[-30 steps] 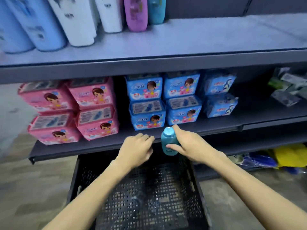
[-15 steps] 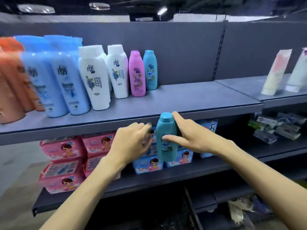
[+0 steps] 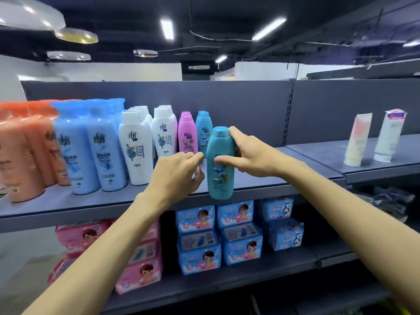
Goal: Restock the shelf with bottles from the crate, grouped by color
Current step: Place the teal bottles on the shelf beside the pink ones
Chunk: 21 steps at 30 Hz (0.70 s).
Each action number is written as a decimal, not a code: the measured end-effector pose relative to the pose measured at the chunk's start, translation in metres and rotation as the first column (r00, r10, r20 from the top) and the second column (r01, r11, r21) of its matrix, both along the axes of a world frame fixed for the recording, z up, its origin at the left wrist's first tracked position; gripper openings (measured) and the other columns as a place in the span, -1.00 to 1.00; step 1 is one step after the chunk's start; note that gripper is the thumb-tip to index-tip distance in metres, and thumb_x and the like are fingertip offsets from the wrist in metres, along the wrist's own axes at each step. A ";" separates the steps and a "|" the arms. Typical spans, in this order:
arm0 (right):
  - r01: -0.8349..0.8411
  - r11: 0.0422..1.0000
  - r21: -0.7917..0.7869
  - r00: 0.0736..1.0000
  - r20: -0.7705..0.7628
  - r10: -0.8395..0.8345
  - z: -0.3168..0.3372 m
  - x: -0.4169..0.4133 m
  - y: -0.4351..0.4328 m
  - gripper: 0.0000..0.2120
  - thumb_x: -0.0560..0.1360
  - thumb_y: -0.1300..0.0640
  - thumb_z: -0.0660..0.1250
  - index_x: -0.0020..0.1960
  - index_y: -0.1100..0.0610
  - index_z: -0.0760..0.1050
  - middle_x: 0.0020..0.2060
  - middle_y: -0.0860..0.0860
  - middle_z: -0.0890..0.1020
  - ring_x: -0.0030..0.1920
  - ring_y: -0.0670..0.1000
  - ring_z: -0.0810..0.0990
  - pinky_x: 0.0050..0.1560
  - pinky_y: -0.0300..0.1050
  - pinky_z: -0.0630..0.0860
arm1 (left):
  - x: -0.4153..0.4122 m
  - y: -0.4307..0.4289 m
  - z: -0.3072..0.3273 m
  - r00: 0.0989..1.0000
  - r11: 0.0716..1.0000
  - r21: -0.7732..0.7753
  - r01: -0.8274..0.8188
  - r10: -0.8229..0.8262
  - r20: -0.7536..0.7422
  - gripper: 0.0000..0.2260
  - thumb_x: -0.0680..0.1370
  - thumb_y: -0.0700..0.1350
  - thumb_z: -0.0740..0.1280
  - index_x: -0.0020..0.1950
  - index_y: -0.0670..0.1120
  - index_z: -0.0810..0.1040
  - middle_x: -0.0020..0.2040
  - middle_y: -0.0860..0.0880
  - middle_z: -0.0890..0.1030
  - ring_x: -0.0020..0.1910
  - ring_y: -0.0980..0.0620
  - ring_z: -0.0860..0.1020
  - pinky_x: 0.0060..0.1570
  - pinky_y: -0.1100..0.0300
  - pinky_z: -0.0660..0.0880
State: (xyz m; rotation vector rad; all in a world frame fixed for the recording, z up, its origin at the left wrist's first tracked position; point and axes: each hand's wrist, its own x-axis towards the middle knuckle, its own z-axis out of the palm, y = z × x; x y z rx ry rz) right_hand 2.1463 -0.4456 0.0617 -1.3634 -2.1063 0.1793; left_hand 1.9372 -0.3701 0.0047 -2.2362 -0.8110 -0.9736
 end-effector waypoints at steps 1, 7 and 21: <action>0.008 1.000 -0.001 1.000 0.011 -0.008 0.004 0.001 0.004 -0.67 0.57 -0.06 0.38 0.16 0.02 0.29 -0.22 -0.20 0.54 -0.32 -0.32 0.55 -0.33 -0.40 0.41 | 0.001 0.003 0.002 1.000 1.000 -0.002 -0.006 0.006 -0.007 -0.93 0.45 -0.09 0.22 -0.16 -0.06 0.44 -0.36 0.02 0.52 -0.37 -0.08 0.53 -0.52 0.20 0.29; 0.051 0.999 -0.005 0.997 0.053 -0.051 0.020 0.009 0.024 -0.64 0.58 -0.08 0.36 0.22 0.04 0.28 -0.15 -0.22 0.53 -0.31 -0.39 0.53 -0.35 -0.41 0.42 | 0.003 0.016 0.016 1.000 0.999 0.040 -0.017 0.018 -0.021 -0.94 0.41 -0.10 0.27 -0.19 -0.07 0.44 -0.38 0.01 0.54 -0.41 -0.11 0.53 -0.51 0.22 0.27; 0.119 0.987 -0.107 0.993 0.031 -0.117 0.007 0.008 0.064 -0.59 0.58 -0.14 0.32 0.27 0.03 0.27 0.06 -0.01 0.60 -0.16 -0.09 0.59 -0.20 -0.14 0.55 | 0.012 0.037 0.007 1.000 1.000 0.011 -0.010 0.010 -0.019 -0.91 0.43 -0.05 0.20 -0.22 -0.05 0.38 -0.40 0.01 0.52 -0.43 -0.11 0.52 -0.49 0.23 0.24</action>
